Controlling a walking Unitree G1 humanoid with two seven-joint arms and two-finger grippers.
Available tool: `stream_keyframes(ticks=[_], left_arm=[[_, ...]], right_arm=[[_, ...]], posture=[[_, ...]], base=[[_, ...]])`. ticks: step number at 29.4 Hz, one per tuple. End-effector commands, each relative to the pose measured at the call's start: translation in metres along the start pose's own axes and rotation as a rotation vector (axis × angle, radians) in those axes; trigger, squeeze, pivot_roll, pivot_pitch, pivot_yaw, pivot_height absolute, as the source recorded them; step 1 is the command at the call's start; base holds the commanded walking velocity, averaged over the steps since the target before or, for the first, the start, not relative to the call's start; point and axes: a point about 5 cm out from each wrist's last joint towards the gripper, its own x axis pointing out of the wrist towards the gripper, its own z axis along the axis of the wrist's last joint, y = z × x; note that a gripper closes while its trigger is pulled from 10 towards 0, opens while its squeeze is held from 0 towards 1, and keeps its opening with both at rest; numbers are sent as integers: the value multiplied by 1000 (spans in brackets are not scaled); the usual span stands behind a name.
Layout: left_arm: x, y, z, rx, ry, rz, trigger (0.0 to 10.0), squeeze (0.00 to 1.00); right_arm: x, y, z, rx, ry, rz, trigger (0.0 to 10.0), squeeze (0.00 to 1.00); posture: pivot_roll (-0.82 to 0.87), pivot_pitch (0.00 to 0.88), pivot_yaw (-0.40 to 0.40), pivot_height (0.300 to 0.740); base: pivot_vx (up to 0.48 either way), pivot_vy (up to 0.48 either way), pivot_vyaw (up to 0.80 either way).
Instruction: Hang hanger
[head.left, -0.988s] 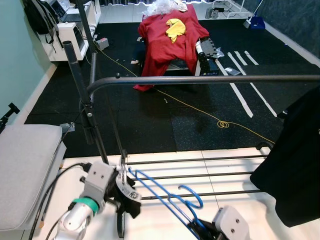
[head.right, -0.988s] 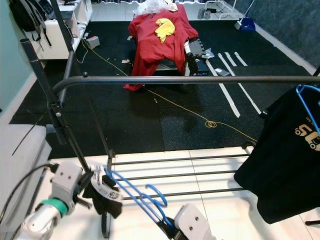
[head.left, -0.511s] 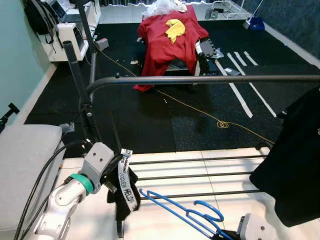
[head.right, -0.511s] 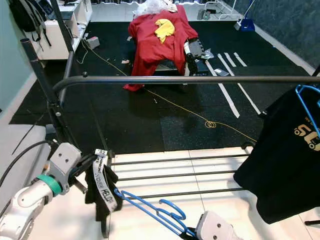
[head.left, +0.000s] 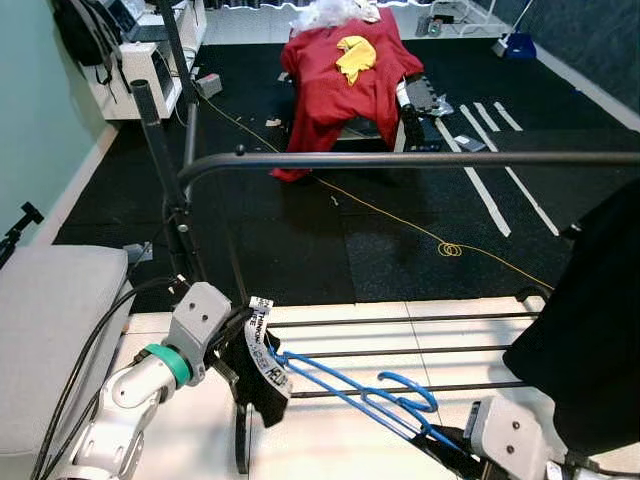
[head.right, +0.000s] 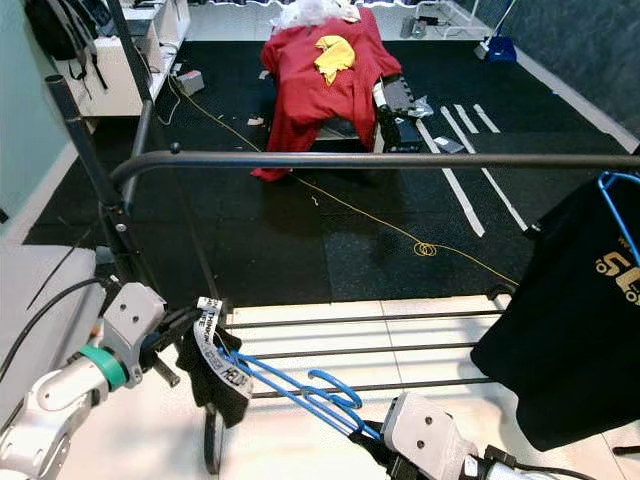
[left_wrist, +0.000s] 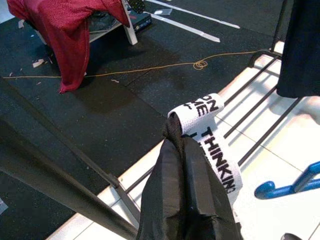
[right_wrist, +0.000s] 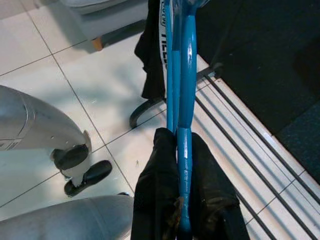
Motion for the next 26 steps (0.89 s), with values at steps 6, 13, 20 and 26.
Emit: stream_keyframes(ticks=[6, 13, 20, 26], left_arm=[[-2, -3, -3, -20, 9, -17, 10000, 0], [-1, -4, -3, -26, 7, -20, 10000, 0], [1, -6, -2, -30, -1, -28, 10000, 0], [1, -5, 0, -29, -7, -29, 10000, 0]], right_arm=[[2, -4, -3, 10, 2, 1, 10000, 0], [3, -5, -3, 8, -1, 6, 10000, 0], [8, -8, -2, -2, -6, 20, 10000, 0], [11, -11, -3, -7, -8, 25, 10000, 0]], posture=[[-281, 171, 80, 740], [-287, 166, 80, 740], [-285, 164, 80, 740], [-280, 163, 79, 740]], base=[[0, 0, 0], [0, 0, 0], [0, 0, 0], [0, 0, 0]])
